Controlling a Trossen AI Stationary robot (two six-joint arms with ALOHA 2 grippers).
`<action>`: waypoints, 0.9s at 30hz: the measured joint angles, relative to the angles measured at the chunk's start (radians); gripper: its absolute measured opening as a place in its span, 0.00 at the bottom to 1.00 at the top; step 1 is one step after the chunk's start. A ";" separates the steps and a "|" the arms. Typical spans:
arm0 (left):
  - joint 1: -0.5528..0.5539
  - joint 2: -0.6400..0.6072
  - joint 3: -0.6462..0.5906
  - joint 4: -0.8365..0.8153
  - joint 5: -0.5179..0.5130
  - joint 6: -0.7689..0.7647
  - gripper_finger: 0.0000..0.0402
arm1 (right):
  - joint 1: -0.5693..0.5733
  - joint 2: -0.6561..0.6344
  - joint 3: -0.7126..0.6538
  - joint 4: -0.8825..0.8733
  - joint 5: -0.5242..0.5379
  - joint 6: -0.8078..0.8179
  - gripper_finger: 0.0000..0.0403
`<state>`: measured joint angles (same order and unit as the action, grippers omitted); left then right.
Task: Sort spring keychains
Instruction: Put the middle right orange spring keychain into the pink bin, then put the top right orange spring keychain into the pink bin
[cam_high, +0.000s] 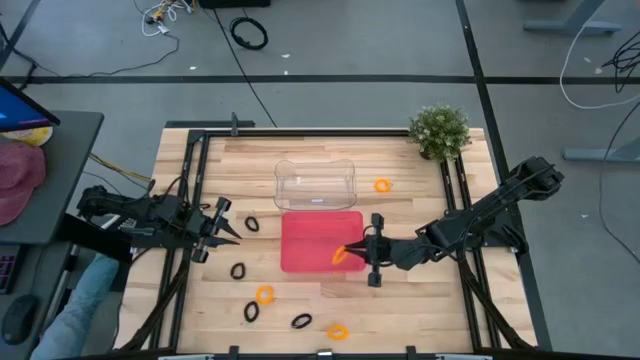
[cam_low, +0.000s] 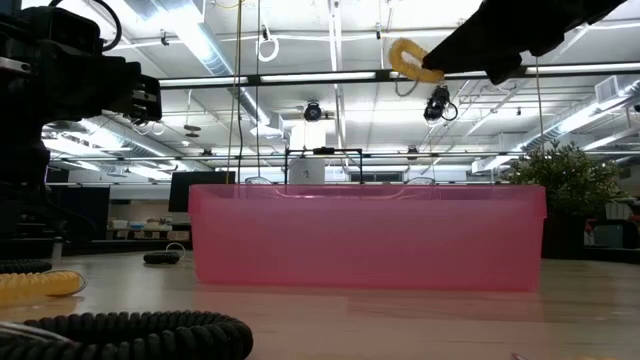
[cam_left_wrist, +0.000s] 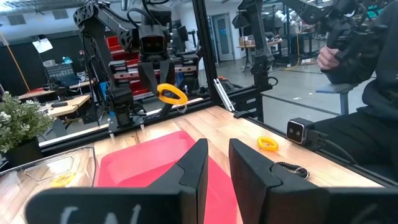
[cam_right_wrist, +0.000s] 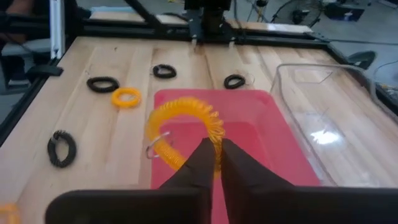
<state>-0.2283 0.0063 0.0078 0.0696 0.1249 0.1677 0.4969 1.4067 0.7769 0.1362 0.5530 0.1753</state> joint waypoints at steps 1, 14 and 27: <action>0.000 0.000 0.000 0.000 0.000 0.000 0.17 | 0.000 0.000 0.000 -0.006 -0.005 0.000 0.07; 0.000 0.000 0.000 0.000 0.000 0.000 0.17 | -0.001 0.000 0.000 -0.030 0.008 0.023 0.36; 0.000 0.000 0.000 0.001 0.000 0.000 0.17 | -0.001 0.000 0.000 -0.100 0.008 -0.013 0.47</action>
<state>-0.2286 0.0061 0.0078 0.0703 0.1249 0.1676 0.4961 1.4067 0.7773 0.0361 0.5611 0.1624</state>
